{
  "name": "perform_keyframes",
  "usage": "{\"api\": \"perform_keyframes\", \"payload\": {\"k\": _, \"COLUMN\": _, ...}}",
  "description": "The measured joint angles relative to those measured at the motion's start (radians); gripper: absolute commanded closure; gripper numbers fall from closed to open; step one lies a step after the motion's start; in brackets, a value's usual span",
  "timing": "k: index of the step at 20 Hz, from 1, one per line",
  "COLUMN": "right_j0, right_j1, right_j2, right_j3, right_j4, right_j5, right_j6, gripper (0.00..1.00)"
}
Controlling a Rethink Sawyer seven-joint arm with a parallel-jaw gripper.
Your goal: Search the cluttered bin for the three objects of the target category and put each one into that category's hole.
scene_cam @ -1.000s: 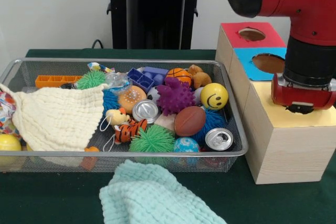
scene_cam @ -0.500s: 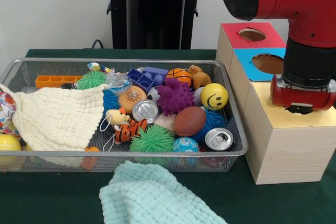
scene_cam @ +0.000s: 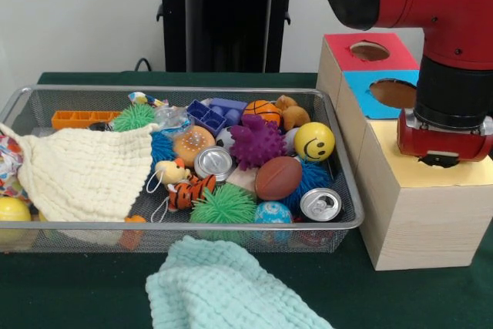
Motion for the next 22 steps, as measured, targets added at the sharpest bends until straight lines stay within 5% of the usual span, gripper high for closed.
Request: {"api": "perform_keyframes", "payload": {"k": 22, "right_j0": 0.004, "right_j1": -0.014, "right_j2": -0.005, "right_j3": 0.007, "right_j4": -0.003, "right_j5": 0.012, "right_j6": 0.0, "gripper": 1.0}}
